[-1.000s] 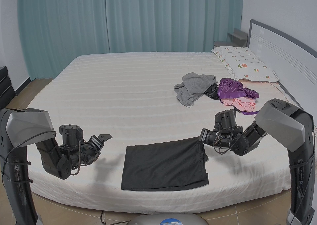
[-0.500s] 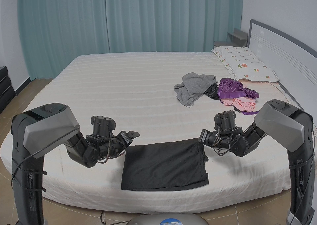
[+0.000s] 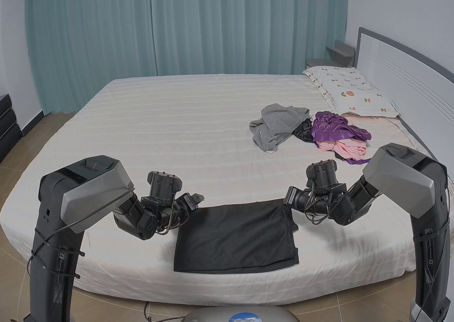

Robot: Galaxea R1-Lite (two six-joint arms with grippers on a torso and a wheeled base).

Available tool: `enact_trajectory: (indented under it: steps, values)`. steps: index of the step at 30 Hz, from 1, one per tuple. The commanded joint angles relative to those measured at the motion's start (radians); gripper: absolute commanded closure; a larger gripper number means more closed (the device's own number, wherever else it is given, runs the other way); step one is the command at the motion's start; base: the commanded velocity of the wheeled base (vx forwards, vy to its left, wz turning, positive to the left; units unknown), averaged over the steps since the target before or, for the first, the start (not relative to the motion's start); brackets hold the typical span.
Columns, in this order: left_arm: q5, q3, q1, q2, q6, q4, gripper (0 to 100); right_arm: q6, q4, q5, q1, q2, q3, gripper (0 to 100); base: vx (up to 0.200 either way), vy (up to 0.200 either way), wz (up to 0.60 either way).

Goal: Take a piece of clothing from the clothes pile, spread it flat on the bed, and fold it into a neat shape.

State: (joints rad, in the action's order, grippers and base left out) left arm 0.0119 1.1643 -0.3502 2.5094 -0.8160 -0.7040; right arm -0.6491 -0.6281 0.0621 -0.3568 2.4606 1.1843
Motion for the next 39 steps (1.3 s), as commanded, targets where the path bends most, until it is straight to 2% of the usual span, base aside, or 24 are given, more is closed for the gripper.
enact_trajectory:
  steps: [1,2,3,8,16,33,34,38,39]
  values:
    - [0.0,0.005,-0.003,0.011,0.0,0.008,0,0.0,-0.001,0.001,-0.001,0.001,0.0,100,0.0,0.0,0.0]
    - [0.0,0.008,-0.003,0.011,0.0,0.017,0,0.0,-0.001,0.001,-0.001,0.001,0.0,100,0.0,0.0,0.0]
    - [0.0,0.015,-0.003,0.011,0.0,0.026,100,0.0,-0.001,0.001,-0.001,0.001,0.0,100,0.0,0.0,0.0]
    - [0.002,0.025,-0.003,0.011,-0.002,0.043,100,-0.001,-0.002,0.002,-0.001,0.003,0.003,100,0.0,0.0,0.0]
    - [0.135,0.068,0.031,0.029,-0.023,0.035,100,-0.047,0.002,0.004,0.002,0.004,0.017,100,0.0,0.0,0.0]
    - [0.145,0.066,0.025,0.034,-0.046,0.038,100,-0.05,0.065,0.004,0.01,0.077,0.138,100,0.0,0.0,0.0]
    - [0.145,0.064,0.025,0.036,-0.046,0.04,100,-0.049,0.068,0.005,0.01,0.077,0.138,0,0.0,0.0,0.0]
    - [0.143,0.06,0.025,0.029,-0.051,0.044,100,-0.049,0.076,0.007,0.009,0.069,0.126,0,0.0,0.0,0.0]
    - [0.143,0.06,0.023,0.029,-0.051,0.043,0,-0.05,0.074,0.007,0.009,0.063,0.117,0,0.0,0.0,0.0]
